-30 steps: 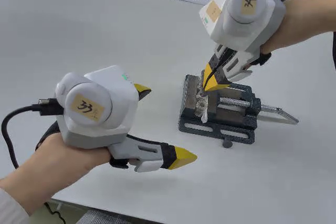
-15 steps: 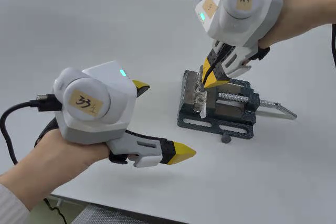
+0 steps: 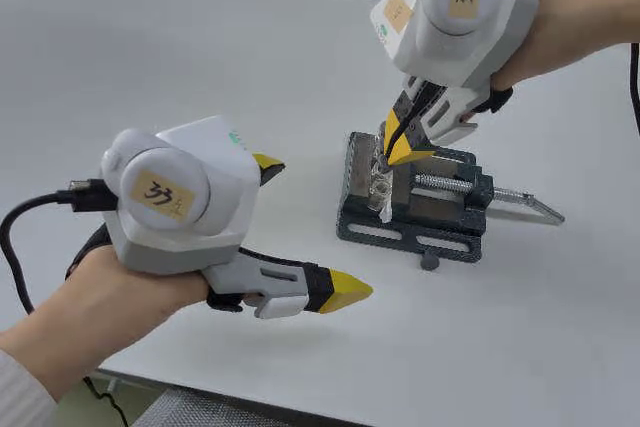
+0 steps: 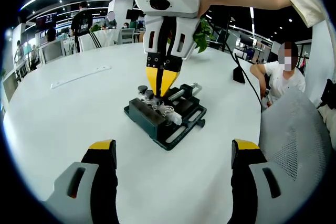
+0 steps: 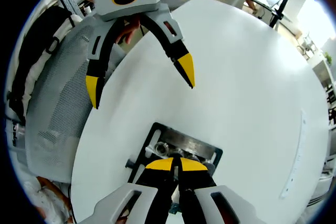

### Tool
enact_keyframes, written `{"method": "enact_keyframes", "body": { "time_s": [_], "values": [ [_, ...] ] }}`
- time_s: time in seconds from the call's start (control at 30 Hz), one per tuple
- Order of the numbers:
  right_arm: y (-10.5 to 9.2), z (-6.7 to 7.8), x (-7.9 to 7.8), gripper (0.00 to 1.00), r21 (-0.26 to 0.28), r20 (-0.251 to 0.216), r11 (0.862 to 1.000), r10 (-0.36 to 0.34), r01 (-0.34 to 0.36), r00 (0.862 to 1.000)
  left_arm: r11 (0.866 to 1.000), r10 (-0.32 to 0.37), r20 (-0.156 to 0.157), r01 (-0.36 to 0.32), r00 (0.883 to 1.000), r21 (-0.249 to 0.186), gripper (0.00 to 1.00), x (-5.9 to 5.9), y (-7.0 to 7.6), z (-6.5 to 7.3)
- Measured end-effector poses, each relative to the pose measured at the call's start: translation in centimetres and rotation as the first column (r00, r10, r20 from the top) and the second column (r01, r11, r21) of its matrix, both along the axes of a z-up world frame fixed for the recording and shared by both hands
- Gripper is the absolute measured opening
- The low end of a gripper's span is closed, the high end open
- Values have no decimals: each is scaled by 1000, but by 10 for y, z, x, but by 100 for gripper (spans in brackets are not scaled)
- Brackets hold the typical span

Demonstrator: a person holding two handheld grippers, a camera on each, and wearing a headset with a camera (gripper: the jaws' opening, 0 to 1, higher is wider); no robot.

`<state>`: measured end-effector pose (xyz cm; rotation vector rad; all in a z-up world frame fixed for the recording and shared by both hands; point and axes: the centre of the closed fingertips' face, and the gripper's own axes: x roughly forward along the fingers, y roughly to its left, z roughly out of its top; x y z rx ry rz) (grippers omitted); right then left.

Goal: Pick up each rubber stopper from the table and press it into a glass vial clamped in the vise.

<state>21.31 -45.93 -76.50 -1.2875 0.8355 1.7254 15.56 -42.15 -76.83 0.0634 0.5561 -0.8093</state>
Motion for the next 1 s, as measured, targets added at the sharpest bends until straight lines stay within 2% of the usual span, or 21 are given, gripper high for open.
{"method": "enact_keyframes", "body": {
  "time_s": [0.2, 0.4, 0.63, 0.8, 1.0],
  "values": [
    [0, 0, -1, 0, -20, 3, 1000, -24, 24, 1000, 1000, -1, -1, 1, 1000, -1, 89, 0, -1, -1],
    [2, -2, 0, 0, -41, 28, 998, -35, 36, 999, 1000, 5, 4, -5, 1000, -6, 89, 2, -1, 0],
    [1, -3, 0, 0, -59, 24, 997, -53, 54, 998, 1000, 6, 4, -6, 1000, -9, 89, 1, -2, 1],
    [3, -4, 3, 0, -76, -2, 994, -85, 84, 996, 1000, 9, 5, -9, 1000, -11, 89, 2, -2, 1],
    [1, -4, -3, 0, -99, 19, 994, -48, 50, 999, 1000, 12, 1, -12, 1000, -9, 89, 2, 0, 0]
  ]
}}
